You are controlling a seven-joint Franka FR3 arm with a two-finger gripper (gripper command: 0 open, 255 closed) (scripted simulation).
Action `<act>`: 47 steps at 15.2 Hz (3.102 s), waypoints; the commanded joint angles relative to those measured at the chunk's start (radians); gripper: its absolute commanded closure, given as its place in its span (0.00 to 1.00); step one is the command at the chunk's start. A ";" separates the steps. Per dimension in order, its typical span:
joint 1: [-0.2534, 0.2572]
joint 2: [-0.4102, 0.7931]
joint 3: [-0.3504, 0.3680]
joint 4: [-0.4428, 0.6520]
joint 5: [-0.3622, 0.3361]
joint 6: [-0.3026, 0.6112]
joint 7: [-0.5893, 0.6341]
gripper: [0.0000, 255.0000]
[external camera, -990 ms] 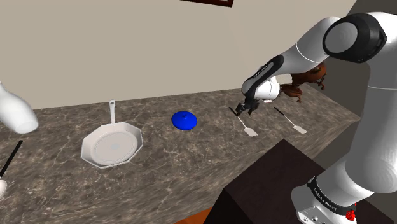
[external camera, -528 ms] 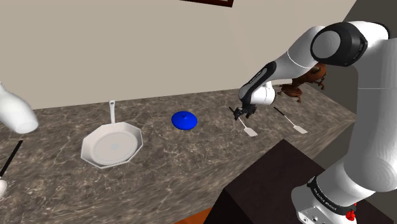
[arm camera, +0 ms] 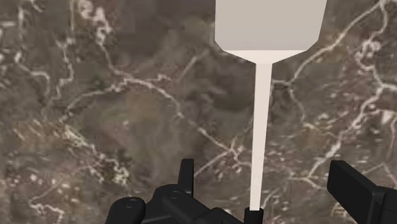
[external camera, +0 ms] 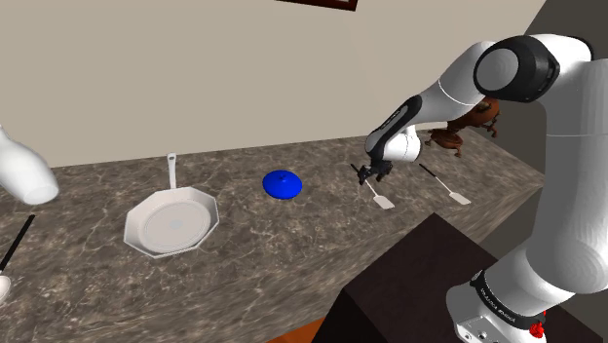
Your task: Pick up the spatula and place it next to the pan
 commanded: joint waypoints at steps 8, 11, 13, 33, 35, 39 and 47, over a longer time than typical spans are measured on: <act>0.000 0.000 0.000 0.000 0.000 0.000 0.000 1.00; 0.005 -0.013 -0.006 -0.005 -0.004 -0.009 0.003 1.00; 0.015 -0.041 -0.018 -0.015 -0.012 -0.027 0.010 1.00; 0.102 -0.295 -0.131 -0.066 -0.135 -0.229 0.104 1.00; 0.108 -0.319 -0.140 -0.066 -0.150 -0.251 0.114 1.00; 0.170 -0.344 -0.130 -0.095 -0.175 -0.244 0.204 1.00; 0.325 -0.363 -0.090 -0.121 -0.228 -0.233 0.441 1.00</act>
